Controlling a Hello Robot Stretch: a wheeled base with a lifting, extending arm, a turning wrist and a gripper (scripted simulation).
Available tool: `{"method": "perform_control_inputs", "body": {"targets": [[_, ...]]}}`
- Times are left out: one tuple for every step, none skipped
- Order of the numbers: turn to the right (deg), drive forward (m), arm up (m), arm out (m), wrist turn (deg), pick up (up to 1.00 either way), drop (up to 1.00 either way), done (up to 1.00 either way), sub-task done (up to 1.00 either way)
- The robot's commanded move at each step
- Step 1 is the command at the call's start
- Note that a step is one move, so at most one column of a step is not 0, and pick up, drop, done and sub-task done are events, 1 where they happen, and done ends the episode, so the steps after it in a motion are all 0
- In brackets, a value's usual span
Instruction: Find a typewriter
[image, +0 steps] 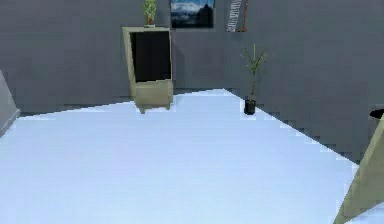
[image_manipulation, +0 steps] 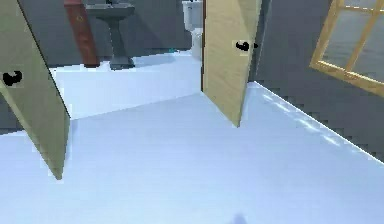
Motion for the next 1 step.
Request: {"method": "perform_control_inputs", "body": {"targets": [[42.0, 0.00, 0.00, 0.00, 0.0, 0.00, 0.00, 0.00, 0.00]]}}
